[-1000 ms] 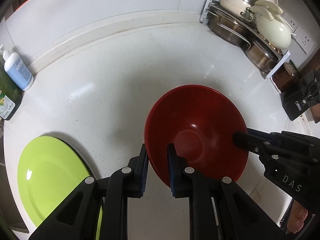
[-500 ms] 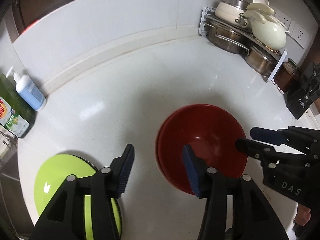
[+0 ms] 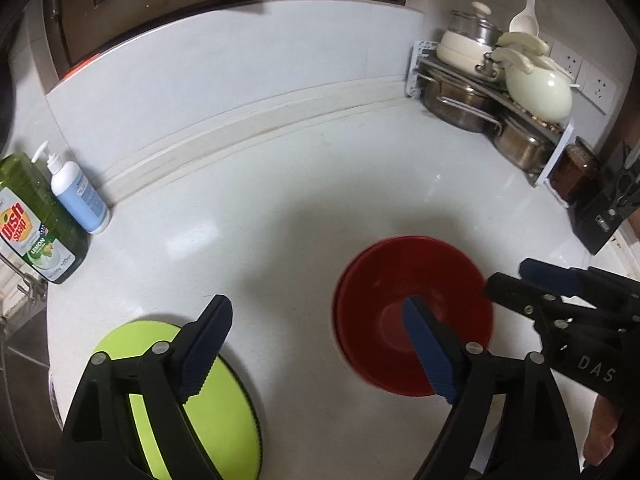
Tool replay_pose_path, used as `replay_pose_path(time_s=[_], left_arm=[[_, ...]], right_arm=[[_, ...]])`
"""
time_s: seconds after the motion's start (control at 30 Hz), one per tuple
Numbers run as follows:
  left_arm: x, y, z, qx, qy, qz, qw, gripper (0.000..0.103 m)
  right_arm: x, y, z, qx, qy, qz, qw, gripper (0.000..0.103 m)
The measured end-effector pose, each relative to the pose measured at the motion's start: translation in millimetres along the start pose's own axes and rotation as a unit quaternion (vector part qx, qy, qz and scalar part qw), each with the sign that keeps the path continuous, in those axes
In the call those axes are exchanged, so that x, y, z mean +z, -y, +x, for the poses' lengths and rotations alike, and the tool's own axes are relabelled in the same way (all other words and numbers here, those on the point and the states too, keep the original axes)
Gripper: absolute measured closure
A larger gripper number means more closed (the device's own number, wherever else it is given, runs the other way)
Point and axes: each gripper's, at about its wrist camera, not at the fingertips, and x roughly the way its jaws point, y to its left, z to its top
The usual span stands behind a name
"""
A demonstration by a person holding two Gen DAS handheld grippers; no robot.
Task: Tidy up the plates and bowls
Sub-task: 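Lower the red-and-black bowl into the pink bowl and open both tools, then close both tools on the rim of the nested bowl stack, then lift the bowl stack with both tools and carry it over the green plate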
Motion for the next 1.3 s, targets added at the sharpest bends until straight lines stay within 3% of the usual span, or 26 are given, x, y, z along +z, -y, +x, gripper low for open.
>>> replay_pose_path(time_s=[0.3, 0.73, 0.93, 1.13, 1.3], left_arm=[[-11.5, -5.7, 24.0, -0.002, -0.031, -0.006, 0.9995, 0.013], [-18.8, -2.4, 57.6, -0.027, -0.081, -0.031, 0.9958, 0.015], [-19.0, -3.3, 71.2, -0.044, -0.109, -0.051, 0.9917, 0.027], [-19.9, -6.0, 81.9, -0.067, -0.139, -0.073, 0.9853, 0.048], [-18.7, -6.3, 88.5, -0.095, -0.16, -0.086, 0.9787, 0.067]], right_arm=[[-8.5, 2.1, 11.2, -0.028, 0.015, 0.028, 0.999, 0.052], [-20.4, 19.7, 44.3, -0.008, -0.032, 0.083, 0.996, 0.052], [-21.3, 20.5, 54.9, 0.0, -0.047, 0.087, 0.995, 0.054], [-20.6, 19.9, 63.8, 0.004, -0.067, 0.092, 0.994, 0.068], [-22.2, 19.5, 69.6, 0.008, -0.083, 0.098, 0.992, 0.072]])
